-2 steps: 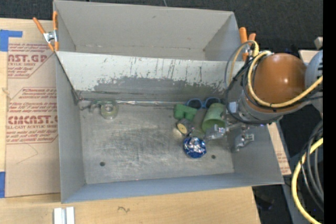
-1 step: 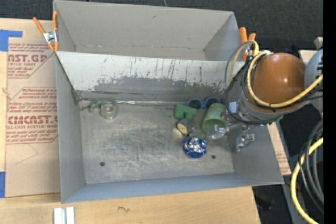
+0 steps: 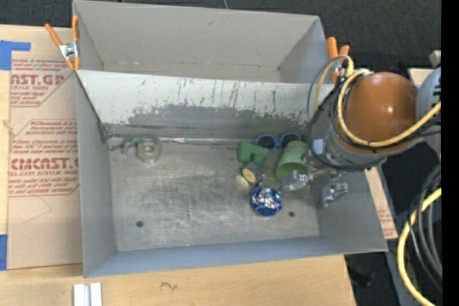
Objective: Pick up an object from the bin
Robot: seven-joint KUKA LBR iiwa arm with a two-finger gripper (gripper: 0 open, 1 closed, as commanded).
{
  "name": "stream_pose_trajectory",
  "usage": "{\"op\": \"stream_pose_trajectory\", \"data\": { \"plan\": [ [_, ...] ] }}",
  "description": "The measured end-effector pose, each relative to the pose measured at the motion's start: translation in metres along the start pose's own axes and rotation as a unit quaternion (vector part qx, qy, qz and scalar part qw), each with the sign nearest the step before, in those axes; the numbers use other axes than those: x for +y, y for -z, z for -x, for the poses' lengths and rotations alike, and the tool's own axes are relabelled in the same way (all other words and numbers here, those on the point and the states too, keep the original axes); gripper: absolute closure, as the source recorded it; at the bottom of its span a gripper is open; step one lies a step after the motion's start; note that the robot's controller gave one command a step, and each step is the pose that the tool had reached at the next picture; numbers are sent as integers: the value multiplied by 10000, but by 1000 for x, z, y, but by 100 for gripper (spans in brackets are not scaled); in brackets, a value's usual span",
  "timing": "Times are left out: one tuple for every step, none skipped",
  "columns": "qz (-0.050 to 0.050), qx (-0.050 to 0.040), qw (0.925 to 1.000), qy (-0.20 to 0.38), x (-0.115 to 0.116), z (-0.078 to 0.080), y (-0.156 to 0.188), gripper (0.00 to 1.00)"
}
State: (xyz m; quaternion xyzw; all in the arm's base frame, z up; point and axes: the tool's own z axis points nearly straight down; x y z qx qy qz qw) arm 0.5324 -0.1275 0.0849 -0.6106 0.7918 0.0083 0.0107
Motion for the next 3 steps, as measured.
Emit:
{"op": "stream_pose_trajectory", "data": {
  "plan": [
    [-32, 93, 9999, 83, 22, 78, -4, 0],
    [-49, 96, 9999, 78, 20, 78, -1, 100],
    [-36, 121, 9997, 223, 25, 76, 122, 100]
  ]
}}
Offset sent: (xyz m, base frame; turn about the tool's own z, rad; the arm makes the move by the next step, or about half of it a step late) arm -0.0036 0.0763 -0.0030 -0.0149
